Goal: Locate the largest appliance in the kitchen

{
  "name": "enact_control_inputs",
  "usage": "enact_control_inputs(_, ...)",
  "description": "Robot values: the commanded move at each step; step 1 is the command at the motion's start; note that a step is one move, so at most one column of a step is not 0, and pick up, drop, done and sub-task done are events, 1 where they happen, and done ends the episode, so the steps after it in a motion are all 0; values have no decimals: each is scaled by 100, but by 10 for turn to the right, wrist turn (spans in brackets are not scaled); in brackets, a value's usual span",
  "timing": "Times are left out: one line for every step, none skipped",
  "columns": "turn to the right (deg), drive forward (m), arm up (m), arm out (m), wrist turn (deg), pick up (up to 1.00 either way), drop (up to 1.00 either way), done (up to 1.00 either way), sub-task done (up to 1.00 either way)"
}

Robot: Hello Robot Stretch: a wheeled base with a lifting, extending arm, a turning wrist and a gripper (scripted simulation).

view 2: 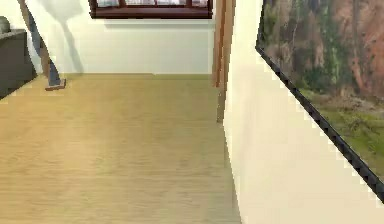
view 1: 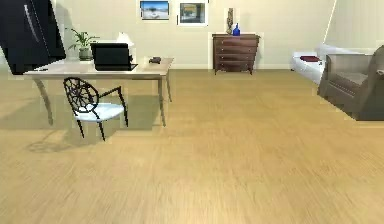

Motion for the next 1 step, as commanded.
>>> enact_control_inputs(-450, 0, 0, 0, 0, 0, 0, 0, 0)
